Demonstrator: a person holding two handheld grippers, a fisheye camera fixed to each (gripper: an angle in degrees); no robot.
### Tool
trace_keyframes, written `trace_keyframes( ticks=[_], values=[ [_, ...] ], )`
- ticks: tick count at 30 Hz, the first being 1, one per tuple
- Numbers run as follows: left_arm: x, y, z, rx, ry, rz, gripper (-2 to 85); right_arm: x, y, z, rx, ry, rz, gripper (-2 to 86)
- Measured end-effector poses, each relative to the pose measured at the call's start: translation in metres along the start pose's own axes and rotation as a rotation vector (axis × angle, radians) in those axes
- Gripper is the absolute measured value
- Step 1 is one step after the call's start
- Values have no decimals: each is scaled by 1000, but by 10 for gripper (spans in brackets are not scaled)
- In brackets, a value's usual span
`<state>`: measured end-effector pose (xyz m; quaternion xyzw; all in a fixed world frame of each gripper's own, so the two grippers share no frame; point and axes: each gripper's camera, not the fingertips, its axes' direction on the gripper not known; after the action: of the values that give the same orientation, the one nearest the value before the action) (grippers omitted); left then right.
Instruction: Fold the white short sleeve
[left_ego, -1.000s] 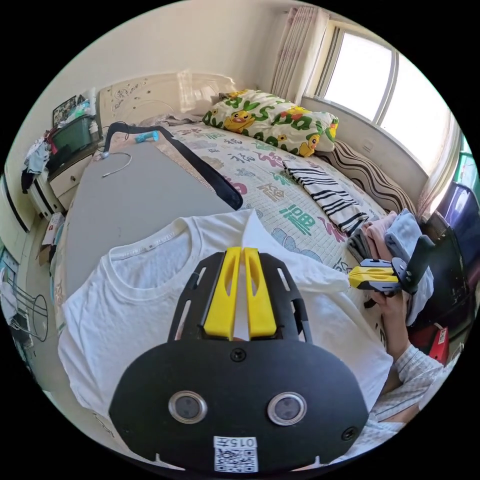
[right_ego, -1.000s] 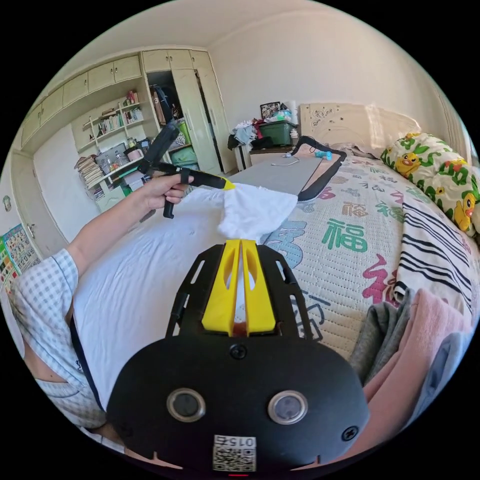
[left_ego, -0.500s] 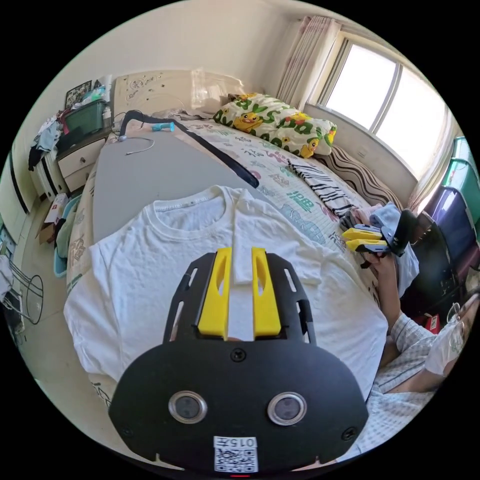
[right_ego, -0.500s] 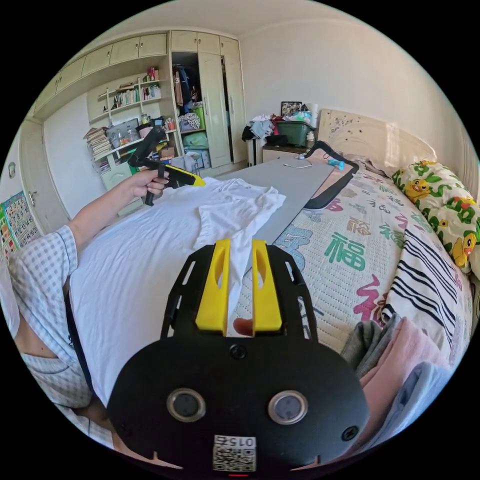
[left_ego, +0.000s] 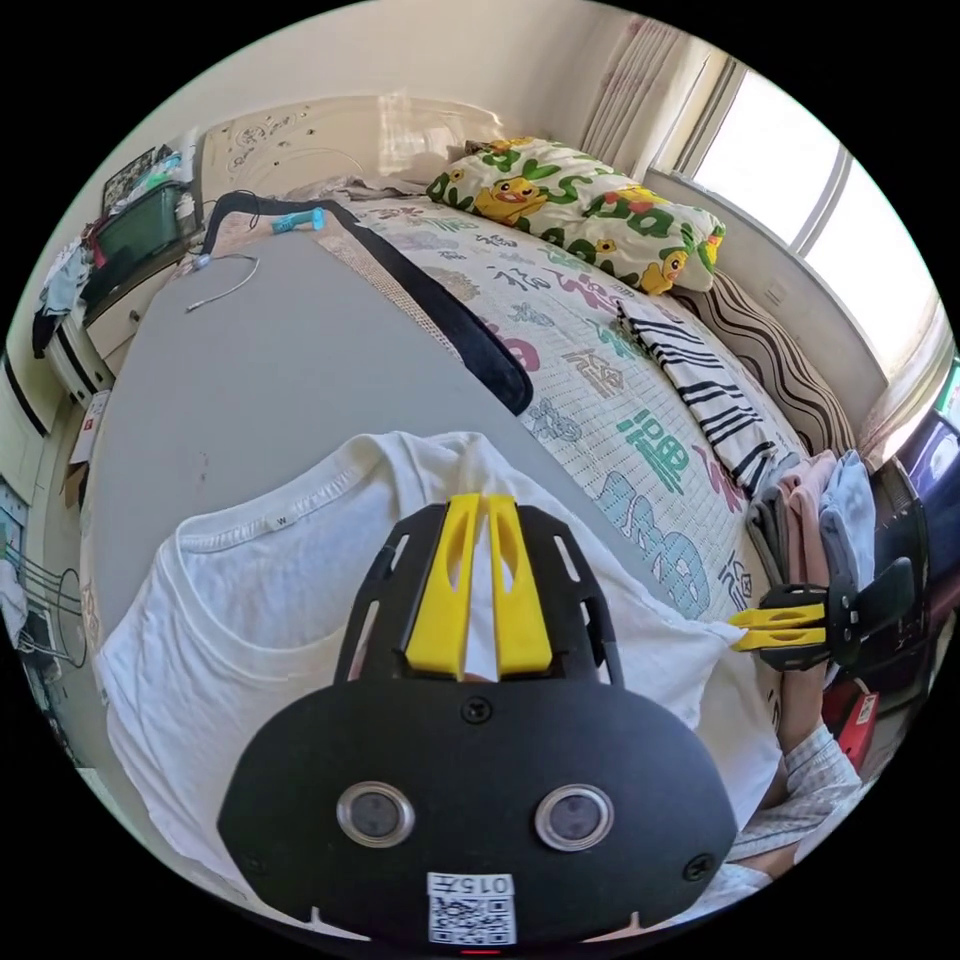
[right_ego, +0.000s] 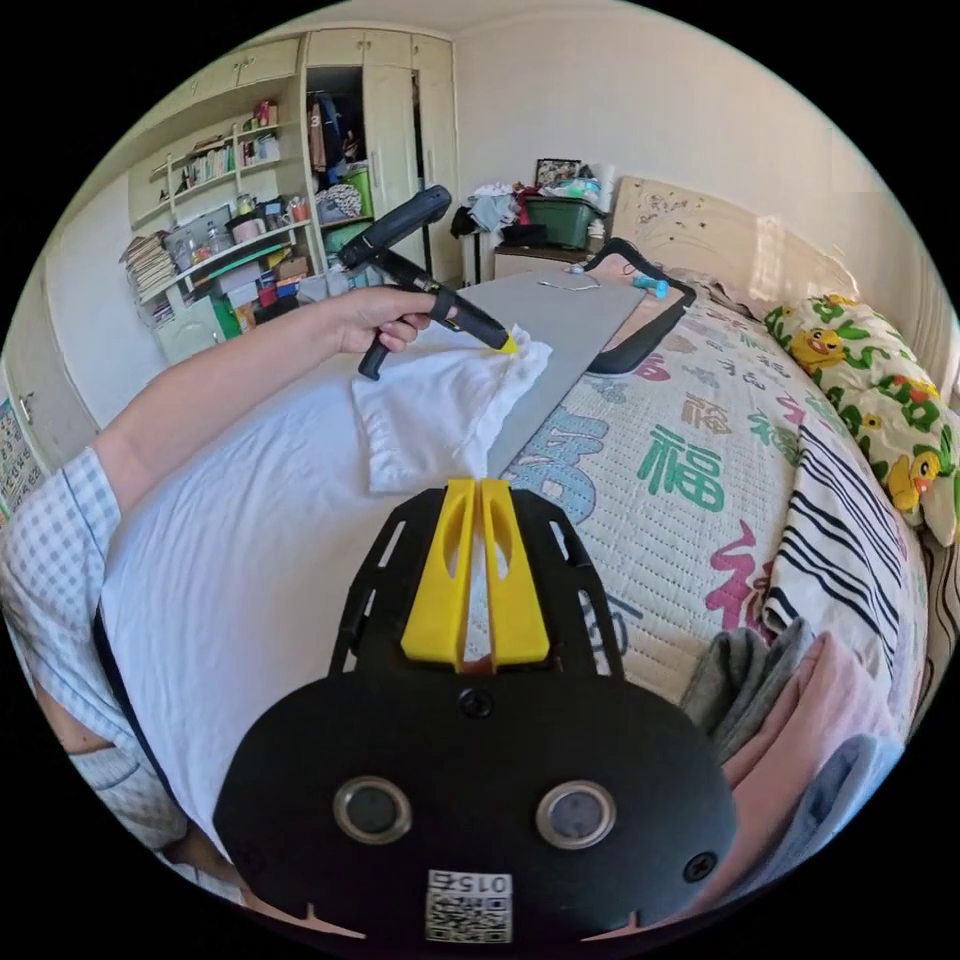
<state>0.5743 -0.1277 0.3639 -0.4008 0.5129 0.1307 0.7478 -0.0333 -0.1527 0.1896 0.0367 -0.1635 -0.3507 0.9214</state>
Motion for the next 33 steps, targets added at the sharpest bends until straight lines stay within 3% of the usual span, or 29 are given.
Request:
trace_keyframes(
  ticks=[6,11,14,19,27,33],
  values=[
    [19,-6,-1,83,-36,9,12,4,6,2,-15,-20,-12,15],
    [14,4,-6,68,5,-21,88,5,12,-11,79,-29,-43,81],
    [12,9,3,22,29,-28,87,6,9,1,33,-37,-49,71],
    [29,-1,11,57,-48,-8,7,10,9,12,-17,-17,-20,4],
    [53,-22,40,-57,-166,19,44,13,19,23,-87,63,-14,5],
    [26,22,-26,84,-61,-23,84,8,36,-19,106,62,-25,66]
  ],
)
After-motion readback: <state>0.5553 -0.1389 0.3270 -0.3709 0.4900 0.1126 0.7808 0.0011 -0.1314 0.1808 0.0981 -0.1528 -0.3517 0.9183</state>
